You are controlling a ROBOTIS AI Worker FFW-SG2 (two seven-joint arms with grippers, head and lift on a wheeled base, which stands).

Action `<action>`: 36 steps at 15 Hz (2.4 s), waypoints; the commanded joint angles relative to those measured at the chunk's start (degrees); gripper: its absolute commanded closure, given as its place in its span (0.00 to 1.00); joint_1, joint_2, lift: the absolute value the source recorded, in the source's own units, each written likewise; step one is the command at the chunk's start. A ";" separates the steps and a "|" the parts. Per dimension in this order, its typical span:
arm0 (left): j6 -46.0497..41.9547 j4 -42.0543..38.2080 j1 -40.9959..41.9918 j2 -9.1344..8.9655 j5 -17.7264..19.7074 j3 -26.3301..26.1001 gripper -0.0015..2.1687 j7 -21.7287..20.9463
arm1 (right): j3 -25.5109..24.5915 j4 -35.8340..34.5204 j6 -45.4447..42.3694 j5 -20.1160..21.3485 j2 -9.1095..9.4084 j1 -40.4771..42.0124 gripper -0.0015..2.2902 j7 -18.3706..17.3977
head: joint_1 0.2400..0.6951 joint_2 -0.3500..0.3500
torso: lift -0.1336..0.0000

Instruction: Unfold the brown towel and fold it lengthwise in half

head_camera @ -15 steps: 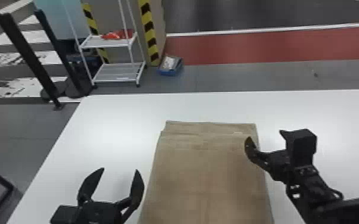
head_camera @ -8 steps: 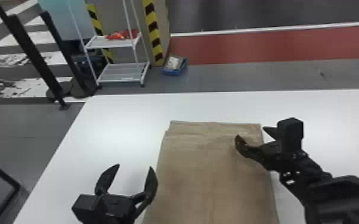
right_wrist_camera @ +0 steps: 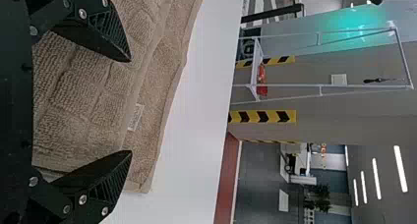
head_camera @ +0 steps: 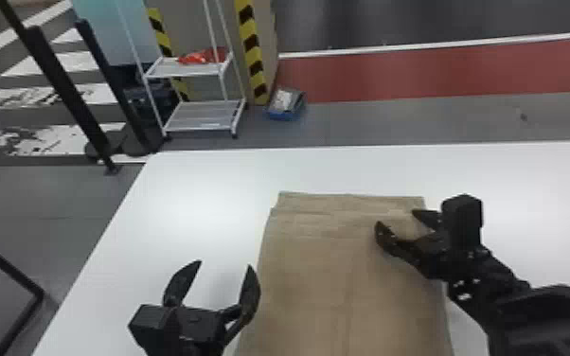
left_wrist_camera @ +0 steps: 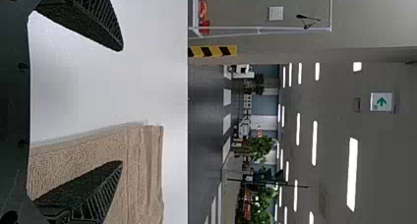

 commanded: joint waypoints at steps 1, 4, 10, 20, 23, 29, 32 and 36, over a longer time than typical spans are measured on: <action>0.16 -0.09 0.00 0.10 -0.08 -0.30 0.02 0.00 | -0.04 -0.87 0.00 -0.13 -0.01 0.75 0.13 0.06 | 1.00 0.80 | 0.10; 0.34 -0.18 0.09 0.28 -0.08 -0.56 0.02 -0.09 | -0.13 -1.75 0.18 -1.27 -0.19 1.28 0.18 -0.03 | 1.00 0.80 | 0.10; 0.34 0.00 -0.09 0.81 0.36 -0.65 0.02 0.00 | -0.48 -1.84 0.88 -1.44 -0.10 1.19 0.18 -0.03 | 1.00 0.79 | 0.10; 0.16 1.32 -1.05 1.86 1.42 -0.91 0.02 0.09 | -2.06 -3.42 3.16 -1.80 -0.01 1.72 0.18 -0.11 | 1.00 0.77 | 0.10; 0.16 1.67 -1.32 2.04 1.59 -0.91 0.02 0.09 | -1.89 -3.16 3.16 -1.71 -0.01 1.63 0.20 -0.11 | 1.00 0.77 | 0.10; 0.16 1.76 -1.23 2.13 1.68 -0.91 0.02 0.09 | -1.71 -3.16 3.16 -2.15 -0.01 1.89 0.28 -0.11 | 1.00 0.78 | 0.10; 0.16 1.76 -1.23 2.13 1.68 -0.91 0.02 0.09 | -1.80 -3.42 2.64 -2.32 -0.01 2.24 0.28 -0.11 | 1.00 0.78 | 0.10; 0.16 1.76 -1.23 2.13 1.68 -0.91 0.02 0.09 | -1.89 -4.74 2.64 -2.32 -0.10 2.77 0.28 -0.11 | 1.00 0.78 | 0.10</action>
